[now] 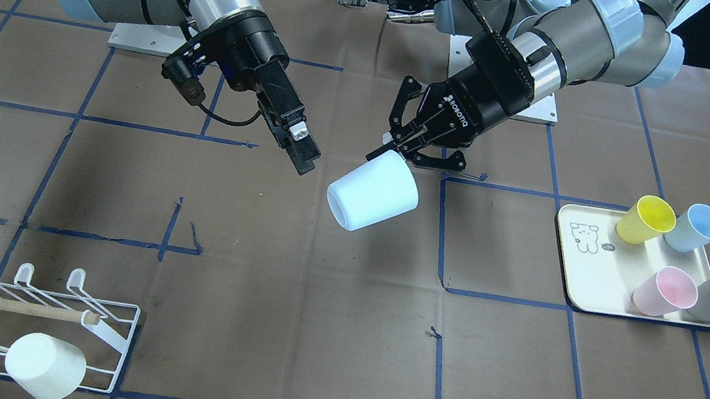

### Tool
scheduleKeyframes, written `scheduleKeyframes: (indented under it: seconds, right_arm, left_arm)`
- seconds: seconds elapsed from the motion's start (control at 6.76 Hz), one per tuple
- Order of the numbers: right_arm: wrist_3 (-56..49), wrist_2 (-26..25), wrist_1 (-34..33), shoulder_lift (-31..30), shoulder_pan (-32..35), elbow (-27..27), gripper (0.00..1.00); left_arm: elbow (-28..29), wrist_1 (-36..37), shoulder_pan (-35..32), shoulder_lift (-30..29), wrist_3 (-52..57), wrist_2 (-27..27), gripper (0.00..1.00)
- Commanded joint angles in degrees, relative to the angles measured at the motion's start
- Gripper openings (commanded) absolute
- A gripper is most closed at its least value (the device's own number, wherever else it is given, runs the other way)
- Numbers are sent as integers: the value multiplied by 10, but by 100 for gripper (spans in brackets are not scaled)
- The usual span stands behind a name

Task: Transfer IKEA cup to right arm and place on rack

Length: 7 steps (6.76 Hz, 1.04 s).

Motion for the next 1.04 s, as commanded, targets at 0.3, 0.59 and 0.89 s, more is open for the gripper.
scheduleKeyframes:
  seconds: [0.3,0.59,0.89]
  right_arm:
    - [-18,-3,36,29,31,-47,93]
    - [-19,-10,38,38,34,-53,93]
    - [-18,-12,41,56,45,-75,93]
  left_arm:
    - [1,1,0,1,-6,2,0]
    - [1,1,0,2,-7,2,0]
    - [1,2,0,2,-7,2,0]
